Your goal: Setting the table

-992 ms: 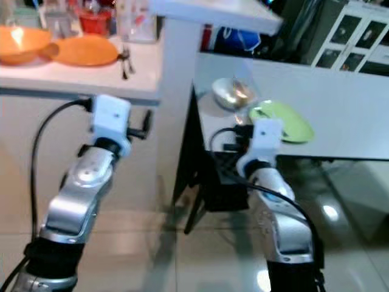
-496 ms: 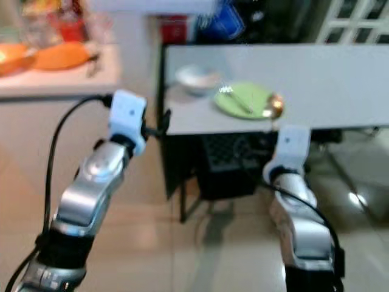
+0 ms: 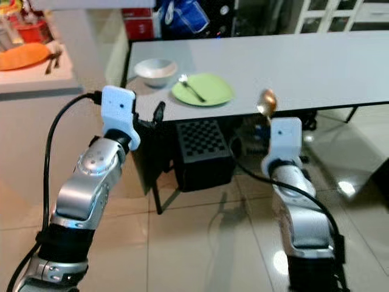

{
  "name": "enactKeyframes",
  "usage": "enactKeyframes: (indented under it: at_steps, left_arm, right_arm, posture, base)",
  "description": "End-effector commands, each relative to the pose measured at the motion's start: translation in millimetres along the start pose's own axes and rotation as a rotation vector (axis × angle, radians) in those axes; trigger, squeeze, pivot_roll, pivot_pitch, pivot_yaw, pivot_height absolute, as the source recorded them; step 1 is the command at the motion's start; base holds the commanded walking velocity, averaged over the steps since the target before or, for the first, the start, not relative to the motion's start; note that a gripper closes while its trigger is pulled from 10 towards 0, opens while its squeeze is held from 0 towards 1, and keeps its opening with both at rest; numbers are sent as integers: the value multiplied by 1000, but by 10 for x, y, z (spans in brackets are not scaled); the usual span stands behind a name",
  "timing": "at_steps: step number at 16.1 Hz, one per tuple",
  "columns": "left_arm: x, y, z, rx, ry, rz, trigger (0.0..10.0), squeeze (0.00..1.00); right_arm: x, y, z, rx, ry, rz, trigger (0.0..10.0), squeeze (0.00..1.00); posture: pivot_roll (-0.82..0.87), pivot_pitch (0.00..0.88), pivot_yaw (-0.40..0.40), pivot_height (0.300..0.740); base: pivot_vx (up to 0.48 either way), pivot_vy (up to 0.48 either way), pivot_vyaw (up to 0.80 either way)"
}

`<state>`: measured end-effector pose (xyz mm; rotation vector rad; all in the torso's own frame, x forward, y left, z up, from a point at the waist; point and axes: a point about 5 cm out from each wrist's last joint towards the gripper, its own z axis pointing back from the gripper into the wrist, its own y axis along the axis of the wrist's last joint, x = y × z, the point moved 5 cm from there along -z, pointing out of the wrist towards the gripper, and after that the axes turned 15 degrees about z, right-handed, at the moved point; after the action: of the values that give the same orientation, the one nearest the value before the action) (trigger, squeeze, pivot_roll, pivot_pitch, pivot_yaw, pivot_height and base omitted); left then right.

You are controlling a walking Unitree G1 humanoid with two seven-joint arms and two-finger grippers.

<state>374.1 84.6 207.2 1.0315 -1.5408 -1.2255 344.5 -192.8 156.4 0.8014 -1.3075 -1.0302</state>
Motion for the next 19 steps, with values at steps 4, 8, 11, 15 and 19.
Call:
enactKeyframes:
  at_steps: [4,8,11,15,19]
  left_arm:
    - [-137,16,7,12,43,11,10000,0]
    - [-142,21,4,15,41,16,10000,0]
    - [-157,20,7,12,44,15,10000,0]
    - [-143,34,-19,15,39,7,10000,0]
    - [-149,51,-26,17,34,5,10000,0]
  right_arm:
    - [-58,100,-16,27,38,-24,10000,0]
    - [-18,96,-53,19,28,-26,10000,0]
    - [15,78,-60,15,26,-20,10000,0]
    - [51,57,-72,8,16,-19,10000,0]
    - [38,55,-82,8,18,-21,10000,0]
  posture:
    - [-49,0,-10,740]
    - [-45,0,-18,740]
    - [-45,0,-19,740]
    - [-43,0,-12,740]
    - [-37,0,-15,740]
  base:
    - [211,0,-442]
    - [349,0,-103]
    - [381,0,0]
    - [393,0,0]
    - [412,0,0]
